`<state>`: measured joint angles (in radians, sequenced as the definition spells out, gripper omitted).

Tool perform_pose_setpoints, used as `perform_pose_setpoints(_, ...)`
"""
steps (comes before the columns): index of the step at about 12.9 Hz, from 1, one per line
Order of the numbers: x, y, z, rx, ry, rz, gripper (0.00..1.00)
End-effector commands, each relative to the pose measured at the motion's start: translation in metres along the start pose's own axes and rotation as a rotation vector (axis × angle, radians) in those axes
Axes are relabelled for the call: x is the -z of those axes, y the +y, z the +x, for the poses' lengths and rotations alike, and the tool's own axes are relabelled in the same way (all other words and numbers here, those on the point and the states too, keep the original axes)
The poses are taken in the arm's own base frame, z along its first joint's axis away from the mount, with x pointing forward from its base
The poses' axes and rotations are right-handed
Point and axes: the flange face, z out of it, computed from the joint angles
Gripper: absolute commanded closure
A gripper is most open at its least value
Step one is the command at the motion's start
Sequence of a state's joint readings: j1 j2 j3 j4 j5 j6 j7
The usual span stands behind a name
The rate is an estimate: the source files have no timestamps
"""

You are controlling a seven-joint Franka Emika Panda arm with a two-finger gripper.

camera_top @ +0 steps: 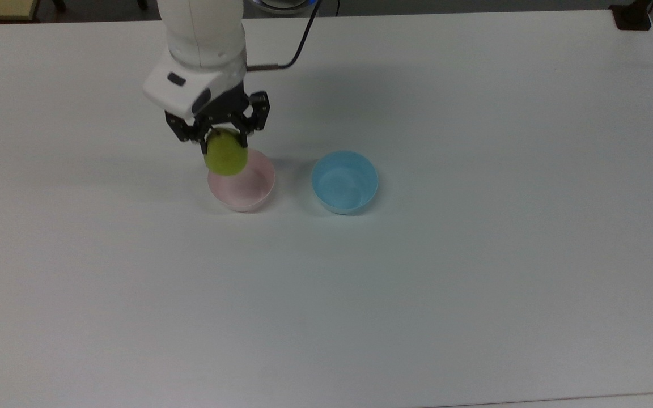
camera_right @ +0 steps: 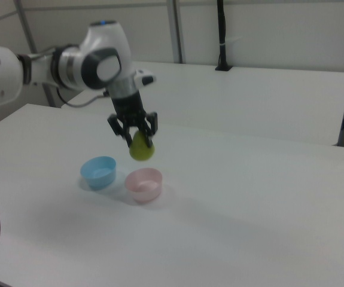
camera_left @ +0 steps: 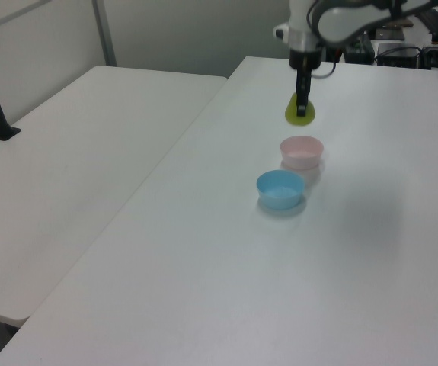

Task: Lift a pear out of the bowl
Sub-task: 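Lift the pear up out of the pink bowl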

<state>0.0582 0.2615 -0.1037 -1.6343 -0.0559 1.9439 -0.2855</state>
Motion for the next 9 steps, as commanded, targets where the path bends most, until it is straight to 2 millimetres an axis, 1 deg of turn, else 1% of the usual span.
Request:
perform_pose_setpoints(1, 0.063, 0.001, 0.0, -0.043, -0.012, 0.056, 1.0)
perform_pose_setpoints(2, 0.072, 0.001, -0.003, -0.043, -0.027, 0.064, 1.0)
perform_pose_setpoints(5, 0.076, 0.003, -0.005, -0.049, -0.022, 0.065, 1.0)
perform_pose_setpoints(6, 0.076, 0.014, -0.008, -0.06, -0.021, 0.062, 1.0)
perform_pose_setpoints(8, 0.08, 0.04, -0.012, -0.059, -0.003, 0.052, 1.0)
perform_pose_setpoints(9, 0.076, 0.056, -0.014, -0.037, -0.003, 0.047, 1.0)
